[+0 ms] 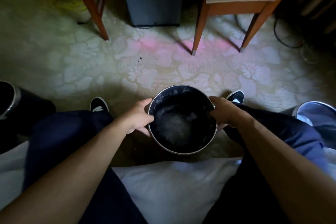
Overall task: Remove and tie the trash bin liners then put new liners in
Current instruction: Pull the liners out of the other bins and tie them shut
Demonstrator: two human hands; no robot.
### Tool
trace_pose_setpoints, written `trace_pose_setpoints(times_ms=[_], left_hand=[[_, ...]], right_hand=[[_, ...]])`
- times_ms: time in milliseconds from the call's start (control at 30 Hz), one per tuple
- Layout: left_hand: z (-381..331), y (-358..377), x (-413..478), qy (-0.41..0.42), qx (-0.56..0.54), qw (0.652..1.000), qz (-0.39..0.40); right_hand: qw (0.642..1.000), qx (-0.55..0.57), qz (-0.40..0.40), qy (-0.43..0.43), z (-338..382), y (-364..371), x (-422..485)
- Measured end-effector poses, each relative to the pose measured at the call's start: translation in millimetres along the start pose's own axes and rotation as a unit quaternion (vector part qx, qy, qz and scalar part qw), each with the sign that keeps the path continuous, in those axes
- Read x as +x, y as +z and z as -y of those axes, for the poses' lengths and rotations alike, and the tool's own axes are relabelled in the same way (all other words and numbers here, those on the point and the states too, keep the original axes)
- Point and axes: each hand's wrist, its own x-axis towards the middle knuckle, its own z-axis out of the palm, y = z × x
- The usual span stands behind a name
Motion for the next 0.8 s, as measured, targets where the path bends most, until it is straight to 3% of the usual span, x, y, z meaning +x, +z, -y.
trace_pose_setpoints(times_ms=[167, 433, 667, 800], left_hand=[[-18.6, -12.1, -36.4, 0.039, 0.008, 0.999, -0.017], [-68.2, -39.3, -84.8, 0.124, -0.016, 0.986, -0.108], [-116.1, -76.3, -61.2, 0.166, -0.056, 0.971, -0.164], [-130.4, -87.1, -10.6, 0.162, -0.087, 0.968, -0.173]], right_hand=[[0.998, -0.039, -0.048, -0.005, 21.3, -28.2, -33.9], [0.989, -0.042, -0.139, -0.041, 68.5, -84.7, -70.5], [0.966, 0.059, -0.23, -0.106, 93.2, -119.7, -35.4], [0.935, 0.191, -0.252, -0.164, 84.2, -109.8, 17.4]])
